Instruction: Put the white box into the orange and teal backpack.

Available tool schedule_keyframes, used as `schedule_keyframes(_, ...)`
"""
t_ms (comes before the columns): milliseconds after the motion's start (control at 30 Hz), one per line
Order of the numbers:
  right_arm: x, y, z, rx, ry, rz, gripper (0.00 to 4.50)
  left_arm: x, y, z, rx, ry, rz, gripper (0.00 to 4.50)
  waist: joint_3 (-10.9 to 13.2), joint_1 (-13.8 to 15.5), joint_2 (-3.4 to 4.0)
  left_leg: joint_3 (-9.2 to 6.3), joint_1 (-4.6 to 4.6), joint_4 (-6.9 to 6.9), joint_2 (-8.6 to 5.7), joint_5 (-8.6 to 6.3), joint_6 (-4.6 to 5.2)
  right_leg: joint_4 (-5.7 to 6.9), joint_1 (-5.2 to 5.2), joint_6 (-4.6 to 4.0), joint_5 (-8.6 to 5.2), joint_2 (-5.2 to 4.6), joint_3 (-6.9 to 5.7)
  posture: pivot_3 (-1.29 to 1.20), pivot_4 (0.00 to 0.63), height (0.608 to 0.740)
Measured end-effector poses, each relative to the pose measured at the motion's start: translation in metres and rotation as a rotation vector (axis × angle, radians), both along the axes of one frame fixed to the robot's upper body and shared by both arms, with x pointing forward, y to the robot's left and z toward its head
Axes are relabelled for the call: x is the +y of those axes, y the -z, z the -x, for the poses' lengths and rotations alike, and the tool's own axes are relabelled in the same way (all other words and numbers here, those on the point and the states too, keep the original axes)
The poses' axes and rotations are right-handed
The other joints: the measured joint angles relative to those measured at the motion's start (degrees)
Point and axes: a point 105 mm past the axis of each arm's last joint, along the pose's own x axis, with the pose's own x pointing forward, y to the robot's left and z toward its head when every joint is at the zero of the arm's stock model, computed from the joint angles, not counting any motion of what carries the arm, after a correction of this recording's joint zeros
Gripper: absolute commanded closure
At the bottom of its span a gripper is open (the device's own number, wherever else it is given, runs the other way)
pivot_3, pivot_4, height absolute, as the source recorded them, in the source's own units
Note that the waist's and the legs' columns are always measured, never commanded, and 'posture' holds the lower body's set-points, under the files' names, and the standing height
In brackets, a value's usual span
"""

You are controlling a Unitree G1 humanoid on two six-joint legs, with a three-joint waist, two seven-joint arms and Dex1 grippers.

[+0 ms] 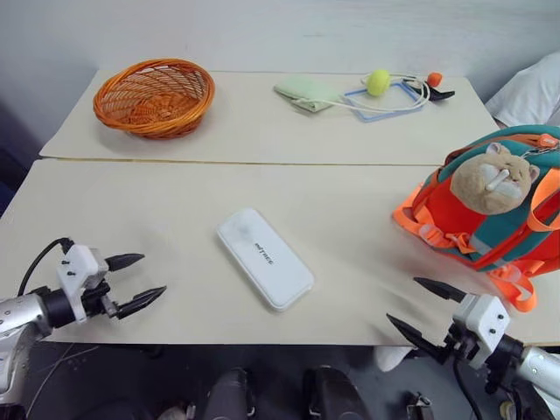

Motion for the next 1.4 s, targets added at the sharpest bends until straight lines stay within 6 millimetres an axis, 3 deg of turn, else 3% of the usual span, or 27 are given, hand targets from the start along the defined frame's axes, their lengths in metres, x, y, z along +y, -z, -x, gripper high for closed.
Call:
schedule_keyframes(167, 0.002, -0.001, -0.008, -0.03, -0.011, -0.008, 0.02, -0.003, 0.0, 0.002, 0.0, -0.003, 0.016, 0.0, 0.0, -0.13, 0.0, -0.01, 0.45, -0.15, 0.01, -0.14, -0.07, -0.29, 0.51, -0.04, -0.02, 0.0, -0.02, 0.0, 0.15, 0.74)
schedule_keyframes(267, 0.01, 0.002, -0.014, 0.012, -0.029, -0.055, 0.45, -0.016, -0.016, -0.015, -0.012, -0.026, 0.225, 0.0, -0.01, 0.06, -0.01, -0.2, 0.43, -0.06, 0.01, -0.13, -0.04, -0.28, 0.6, -0.05, -0.02, -0.02, -0.16, 0.0, 0.15, 0.74)
schedule_keyframes(333, 0.021, 0.003, -0.016, 0.074, -0.055, -0.066, 1.02, -0.027, -0.036, -0.034, -0.025, -0.015, 0.31, 0.39, -0.01, 0.54, -0.02, -0.32, 0.4, -0.02, -0.02, -0.1, -0.01, -0.23, 0.62, -0.05, -0.02, -0.05, -0.25, 0.0, 0.15, 0.74)
schedule_keyframes(433, 0.05, -0.003, -0.018, 0.098, -0.126, -0.075, 2.1, -0.048, -0.064, -0.067, -0.067, 0.012, 0.304, 1.21, -0.04, 1.14, 0.01, -0.29, 0.43, -0.04, -0.09, -0.05, -0.07, -0.2, 0.63, -0.04, -0.02, -0.05, -0.26, 0.0, 0.15, 0.74)
schedule_keyframes(567, 0.078, 0.0, -0.015, 0.115, -0.241, -0.038, 3.45, -0.08, -0.054, -0.103, -0.042, 0.081, 0.18, 2.41, -0.04, 1.37, 0.0, -0.18, 0.34, 0.0, -0.09, -0.09, -0.07, -0.27, 0.58, -0.03, -0.02, 0.11, -0.28, 0.0, 0.15, 0.74)
schedule_keyframes(667, 0.098, 0.015, -0.005, 0.174, -0.364, 0.026, 4.47, -0.102, -0.043, -0.136, -0.034, 0.106, 0.097, 3.31, -0.03, 1.5, -0.11, -0.1, 0.25, 0.18, -0.09, -0.07, -0.01, -0.27, 0.55, -0.01, -0.01, 0.2, -0.28, 0.0, 0.15, 0.74)
schedule_keyframes(767, 0.11, 0.027, -0.003, 0.193, -0.432, 0.099, 4.5, -0.108, -0.036, -0.157, -0.021, 0.103, 0.037, 4.24, -0.01, 1.18, -0.19, 0.13, 0.26, 0.25, -0.05, -0.08, 0.05, -0.23, 0.47, 0.04, 0.01, 0.24, -0.27, 0.0, 0.15, 0.74)
schedule_keyframes(900, 0.116, 0.03, -0.024, 0.155, -0.394, 0.13, 4.5, -0.123, -0.019, -0.163, 0.019, 0.184, 0.001, 4.24, 0.01, 1.1, -0.25, 0.28, 0.25, 0.32, 0.0, -0.07, 0.04, -0.05, 0.28, 0.05, 0.01, 0.25, -0.38, 0.0, 0.15, 0.74)
schedule_keyframes(967, 0.12, 0.025, -0.03, 0.126, -0.391, 0.129, 4.5, -0.133, -0.011, -0.16, 0.047, 0.246, 0.004, 4.24, 0.01, 1.3, -0.25, 0.29, 0.05, 0.44, -0.01, -0.06, 0.03, 0.2, 0.01, 0.05, 0.01, 0.23, -0.36, 0.0, 0.15, 0.74)
schedule_keyframes(1100, 0.118, 0.025, -0.036, 0.138, -0.363, 0.129, 4.5, -0.136, -0.006, -0.151, 0.083, 0.318, 0.004, 4.24, 0.01, 1.27, -0.26, 0.2, -0.5, 0.86, 0.03, -0.08, 0.08, 0.5, -0.36, 0.05, 0.01, 0.23, -0.33, 0.0, 0.15, 0.74)
schedule_keyframes(1267, 0.108, 0.021, -0.043, 0.155, -0.317, 0.125, 4.5, -0.12, -0.001, -0.134, 0.107, 0.336, -0.002, 4.24, 0.01, 1.03, -0.26, 0.17, -0.48, 0.95, 0.04, -0.1, 0.12, 0.5, -0.34, 0.04, 0.01, 0.18, -0.11, 0.0, 0.15, 0.74)
schedule_keyframes(1400, 0.085, 0.007, -0.054, 0.135, -0.254, 0.155, 4.5, -0.113, 0.005, -0.109, 0.128, 0.36, 0.017, 4.24, 0.01, 1.15, -0.25, 0.09, -0.5, 0.95, 0.03, -0.11, 0.13, 0.48, -0.29, 0.04, 0.01, 0.12, -0.04, 0.0, 0.15, 0.74)
